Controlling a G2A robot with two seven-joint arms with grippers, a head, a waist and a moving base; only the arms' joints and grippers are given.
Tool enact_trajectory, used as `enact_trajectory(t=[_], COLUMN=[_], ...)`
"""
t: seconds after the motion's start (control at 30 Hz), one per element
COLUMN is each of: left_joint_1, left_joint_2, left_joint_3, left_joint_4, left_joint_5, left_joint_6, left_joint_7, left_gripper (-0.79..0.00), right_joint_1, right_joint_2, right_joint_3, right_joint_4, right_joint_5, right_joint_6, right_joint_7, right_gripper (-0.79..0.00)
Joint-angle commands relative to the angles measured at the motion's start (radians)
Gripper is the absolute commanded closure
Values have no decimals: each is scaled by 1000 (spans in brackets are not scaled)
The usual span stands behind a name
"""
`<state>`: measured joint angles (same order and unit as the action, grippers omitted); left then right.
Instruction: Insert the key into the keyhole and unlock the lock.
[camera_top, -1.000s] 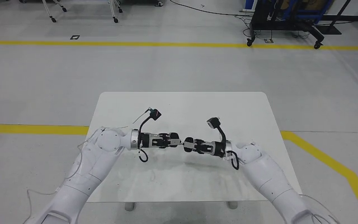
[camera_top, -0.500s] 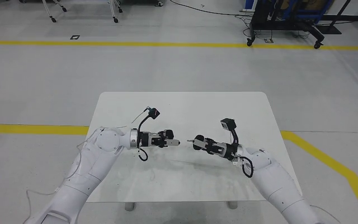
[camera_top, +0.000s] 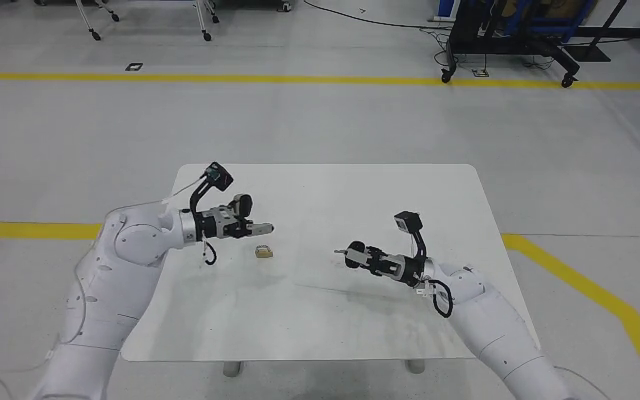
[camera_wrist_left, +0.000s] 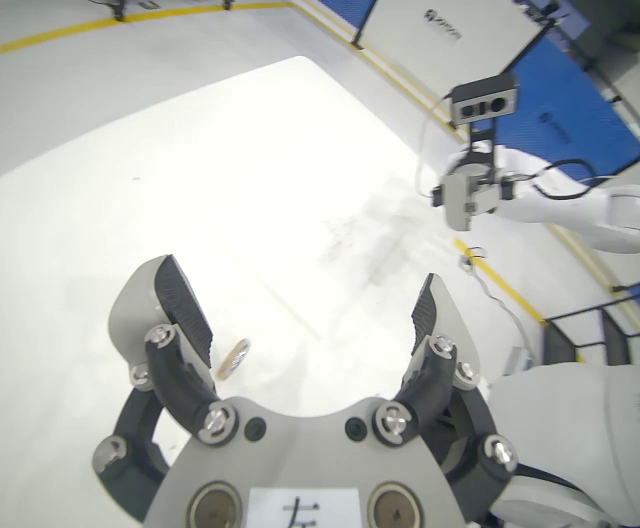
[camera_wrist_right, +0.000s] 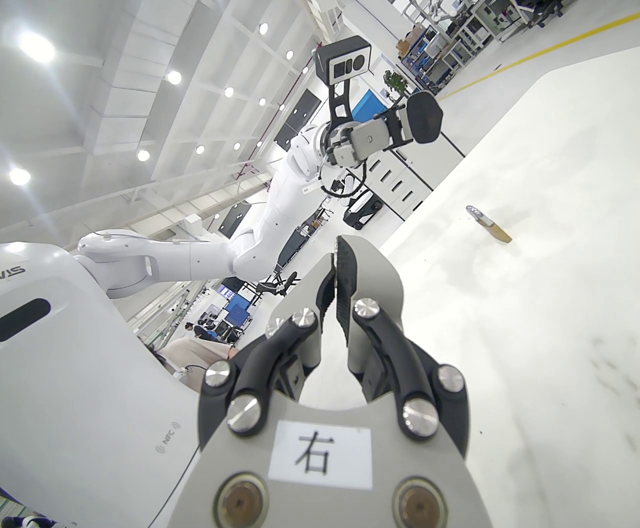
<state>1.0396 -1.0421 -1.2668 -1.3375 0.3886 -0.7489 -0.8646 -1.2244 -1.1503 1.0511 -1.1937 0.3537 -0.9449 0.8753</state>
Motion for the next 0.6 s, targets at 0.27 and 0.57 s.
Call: enact_trajectory(t=[0.27,0.57], left_joint_1=[5,7], left_joint_2=[0,0], left_joint_3=[0,0], left_joint_4=[-3,-4], left_joint_5=[-14,5], left_joint_6=[3,14], left_joint_7=[10,14], left_gripper=[-785,-785], right_joint_1=[0,0], right_joint_2=[0,0], right_joint_3=[0,0], right_joint_4=[0,0], right_joint_5=[0,0], right_joint_6=[0,0], right_joint_7=[0,0], right_gripper=[0,0])
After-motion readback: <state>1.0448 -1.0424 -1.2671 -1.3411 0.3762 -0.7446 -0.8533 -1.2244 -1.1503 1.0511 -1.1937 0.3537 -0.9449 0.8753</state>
